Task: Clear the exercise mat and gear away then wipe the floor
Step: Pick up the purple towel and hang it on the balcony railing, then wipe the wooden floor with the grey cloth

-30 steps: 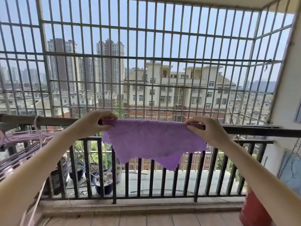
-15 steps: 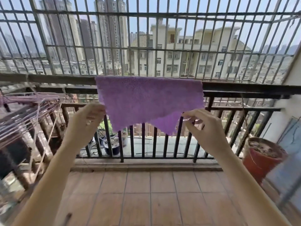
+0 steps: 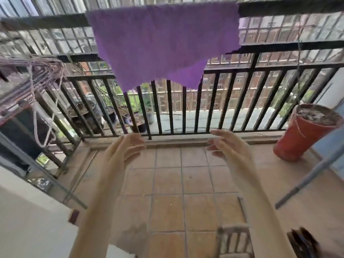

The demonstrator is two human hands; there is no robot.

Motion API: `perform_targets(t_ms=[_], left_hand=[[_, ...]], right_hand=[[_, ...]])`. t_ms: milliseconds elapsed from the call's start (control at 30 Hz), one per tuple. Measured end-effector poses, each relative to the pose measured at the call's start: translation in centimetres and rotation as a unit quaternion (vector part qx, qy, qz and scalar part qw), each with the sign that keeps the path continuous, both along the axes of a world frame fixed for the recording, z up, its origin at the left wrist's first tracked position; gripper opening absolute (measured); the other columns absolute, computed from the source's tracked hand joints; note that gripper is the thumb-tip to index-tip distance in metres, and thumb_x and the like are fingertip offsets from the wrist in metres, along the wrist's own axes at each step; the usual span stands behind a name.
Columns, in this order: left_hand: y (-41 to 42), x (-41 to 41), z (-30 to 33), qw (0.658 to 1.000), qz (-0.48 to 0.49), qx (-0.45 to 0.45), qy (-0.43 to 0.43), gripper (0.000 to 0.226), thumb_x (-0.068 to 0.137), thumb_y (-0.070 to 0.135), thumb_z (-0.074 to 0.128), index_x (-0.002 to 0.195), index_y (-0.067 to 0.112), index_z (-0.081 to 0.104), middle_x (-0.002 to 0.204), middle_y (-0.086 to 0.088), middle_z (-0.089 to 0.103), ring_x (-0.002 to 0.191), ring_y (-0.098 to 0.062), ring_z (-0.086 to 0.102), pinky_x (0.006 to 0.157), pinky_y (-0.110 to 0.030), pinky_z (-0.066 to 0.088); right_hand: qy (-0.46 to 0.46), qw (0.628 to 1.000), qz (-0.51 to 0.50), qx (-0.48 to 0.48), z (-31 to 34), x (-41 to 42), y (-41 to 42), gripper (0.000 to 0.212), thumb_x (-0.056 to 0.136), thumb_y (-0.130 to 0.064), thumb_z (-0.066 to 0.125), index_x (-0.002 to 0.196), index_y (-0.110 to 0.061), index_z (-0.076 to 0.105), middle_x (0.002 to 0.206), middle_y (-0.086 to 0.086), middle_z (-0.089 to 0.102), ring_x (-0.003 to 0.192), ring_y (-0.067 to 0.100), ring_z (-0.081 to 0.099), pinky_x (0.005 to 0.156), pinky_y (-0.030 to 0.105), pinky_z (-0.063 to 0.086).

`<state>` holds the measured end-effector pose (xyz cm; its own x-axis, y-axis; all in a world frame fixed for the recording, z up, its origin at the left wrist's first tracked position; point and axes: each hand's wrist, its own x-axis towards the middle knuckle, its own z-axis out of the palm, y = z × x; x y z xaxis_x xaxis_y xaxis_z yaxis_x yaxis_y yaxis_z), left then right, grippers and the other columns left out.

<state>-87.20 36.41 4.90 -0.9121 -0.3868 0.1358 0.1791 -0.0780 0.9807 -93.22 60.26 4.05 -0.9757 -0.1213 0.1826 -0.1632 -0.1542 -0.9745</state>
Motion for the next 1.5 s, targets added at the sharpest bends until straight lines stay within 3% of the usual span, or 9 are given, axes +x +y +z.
perform_targets(t_ms=[133, 200, 367, 533, 633, 800, 1100, 1367, 1500], left_hand=[[0.9, 3.4, -5.5, 0.994, -0.001, 0.049, -0.094, 0.029, 0.097, 0.024, 0.034, 0.092, 0.016, 0.061, 0.075, 0.01, 0.071, 0.072, -0.004, 0.066, 0.063, -0.013, 0.051], [1.6, 5.1, -7.7, 0.987, -0.014, 0.061, -0.151, 0.03, 0.099, 0.02, 0.033, 0.091, 0.016, 0.061, 0.075, 0.009, 0.07, 0.07, -0.004, 0.066, 0.061, -0.012, 0.051], [3.7, 9.2, -9.9, 0.978, -0.067, 0.032, -0.194, 0.026, 0.097, 0.006, 0.038, 0.085, 0.012, 0.061, 0.062, 0.008, 0.069, 0.057, -0.003, 0.065, 0.056, -0.013, 0.049], [5.9, 13.5, -12.8, 0.957, -0.136, 0.05, -0.251, 0.024, 0.096, 0.006, 0.039, 0.087, 0.012, 0.061, 0.066, 0.005, 0.069, 0.06, -0.005, 0.065, 0.057, -0.015, 0.049], [8.4, 15.0, -14.2, 0.938, -0.183, 0.039, -0.292, 0.021, 0.095, 0.007, 0.043, 0.088, 0.013, 0.062, 0.072, 0.002, 0.07, 0.071, -0.014, 0.065, 0.067, -0.024, 0.046], [13.3, 15.6, -14.5, 0.921, -0.257, 0.012, -0.292, 0.018, 0.095, 0.011, 0.046, 0.096, 0.011, 0.064, 0.09, -0.006, 0.068, 0.084, -0.019, 0.063, 0.073, -0.028, 0.045], [21.7, 16.0, -17.8, 0.891, -0.323, -0.074, -0.311, 0.017, 0.096, 0.012, 0.047, 0.097, 0.01, 0.064, 0.094, -0.01, 0.068, 0.087, -0.023, 0.064, 0.075, -0.029, 0.046], [29.2, 14.3, -21.6, 0.867, -0.374, -0.109, -0.311, 0.015, 0.096, 0.009, 0.047, 0.098, 0.008, 0.062, 0.093, -0.013, 0.067, 0.085, -0.024, 0.062, 0.071, -0.024, 0.047], [31.3, 12.4, -24.3, 0.86, -0.395, -0.119, -0.3, 0.014, 0.095, 0.011, 0.049, 0.099, 0.009, 0.062, 0.093, -0.011, 0.067, 0.084, -0.021, 0.064, 0.071, -0.022, 0.049]], right_hand=[[-0.111, 0.992, -0.048, -0.045, -5.7, 4.8, 2.1, 0.011, 0.088, -0.012, 0.054, 0.093, -0.016, 0.063, 0.072, -0.002, 0.071, 0.065, 0.007, 0.066, 0.059, 0.015, 0.052], [-0.148, 0.985, -0.08, -0.042, -8.0, 7.3, 3.0, 0.016, 0.092, -0.005, 0.05, 0.095, -0.016, 0.061, 0.071, 0.001, 0.07, 0.062, 0.006, 0.066, 0.057, 0.014, 0.051], [-0.198, 0.967, -0.146, -0.064, -10.1, 14.4, 4.7, 0.018, 0.095, -0.004, 0.046, 0.108, -0.011, 0.058, 0.083, 0.004, 0.066, 0.066, 0.007, 0.066, 0.062, 0.017, 0.052], [-0.24, 0.948, -0.195, -0.071, -11.8, 22.2, 6.4, 0.018, 0.094, -0.005, 0.048, 0.106, -0.006, 0.062, 0.082, 0.006, 0.069, 0.073, 0.013, 0.067, 0.066, 0.021, 0.054], [-0.268, 0.931, -0.233, -0.087, -12.3, 26.1, 8.4, 0.018, 0.095, -0.006, 0.048, 0.102, -0.009, 0.064, 0.078, 0.002, 0.07, 0.073, 0.013, 0.067, 0.064, 0.019, 0.053], [-0.277, 0.907, -0.296, -0.114, -12.9, 29.7, 11.7, 0.019, 0.095, -0.009, 0.048, 0.103, -0.013, 0.065, 0.084, 0.005, 0.069, 0.08, 0.018, 0.065, 0.072, 0.027, 0.05], [-0.332, 0.867, -0.355, -0.111, -16.8, 33.4, 16.8, 0.019, 0.095, -0.006, 0.048, 0.102, -0.011, 0.065, 0.084, 0.008, 0.067, 0.076, 0.019, 0.063, 0.075, 0.032, 0.049], [-0.398, 0.862, -0.307, -0.063, -21.5, 33.0, 21.7, 0.018, 0.096, -0.008, 0.048, 0.101, -0.012, 0.065, 0.088, 0.007, 0.068, 0.077, 0.016, 0.064, 0.077, 0.032, 0.049], [-0.407, 0.855, -0.308, -0.095, -24.0, 31.0, 23.5, 0.018, 0.096, -0.008, 0.047, 0.102, -0.011, 0.064, 0.086, 0.007, 0.067, 0.078, 0.017, 0.064, 0.077, 0.031, 0.049]])
